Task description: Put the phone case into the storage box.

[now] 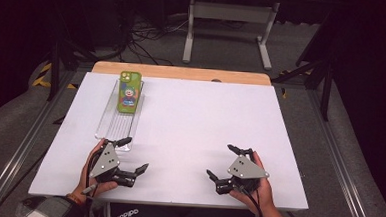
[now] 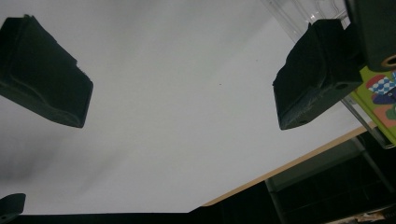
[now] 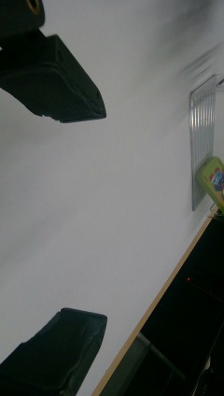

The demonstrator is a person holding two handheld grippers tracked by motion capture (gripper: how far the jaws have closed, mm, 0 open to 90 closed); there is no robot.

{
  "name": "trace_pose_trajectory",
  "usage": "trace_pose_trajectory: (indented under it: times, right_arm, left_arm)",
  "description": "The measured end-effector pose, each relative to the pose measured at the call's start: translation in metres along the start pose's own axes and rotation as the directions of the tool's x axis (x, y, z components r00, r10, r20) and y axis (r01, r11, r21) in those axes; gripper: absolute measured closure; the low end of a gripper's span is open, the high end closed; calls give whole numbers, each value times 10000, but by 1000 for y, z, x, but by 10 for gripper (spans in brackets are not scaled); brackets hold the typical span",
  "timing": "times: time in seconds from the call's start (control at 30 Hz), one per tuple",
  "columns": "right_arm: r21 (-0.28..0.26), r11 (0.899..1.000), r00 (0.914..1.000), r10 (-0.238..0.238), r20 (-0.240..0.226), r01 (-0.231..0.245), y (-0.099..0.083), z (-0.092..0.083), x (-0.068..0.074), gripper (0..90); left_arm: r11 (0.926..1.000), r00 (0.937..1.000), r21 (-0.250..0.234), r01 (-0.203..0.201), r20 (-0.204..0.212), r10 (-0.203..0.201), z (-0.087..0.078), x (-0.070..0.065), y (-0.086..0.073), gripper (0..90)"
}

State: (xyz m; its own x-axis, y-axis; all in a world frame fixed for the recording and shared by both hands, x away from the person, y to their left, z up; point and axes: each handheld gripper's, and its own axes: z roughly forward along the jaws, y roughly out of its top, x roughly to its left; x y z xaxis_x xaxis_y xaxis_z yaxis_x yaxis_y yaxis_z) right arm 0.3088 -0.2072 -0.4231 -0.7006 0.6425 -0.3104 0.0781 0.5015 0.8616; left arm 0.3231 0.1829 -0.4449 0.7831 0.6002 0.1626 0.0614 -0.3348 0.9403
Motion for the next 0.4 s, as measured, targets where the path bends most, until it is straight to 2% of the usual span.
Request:
trace_pose_trajectory:
  times: [0.27,0.4]
  right_arm:
    - [153,9999,10000,3,55,-4,-2,-1,2,39]
    - [58,9999,9996,112,267,-114,-4,-5,1,37]
  left_arm:
    - [9999,9998,27,115,134,-115,4,-1,1,57]
    - [9999,9998,161,-26,210,23,7,-1,2,60]
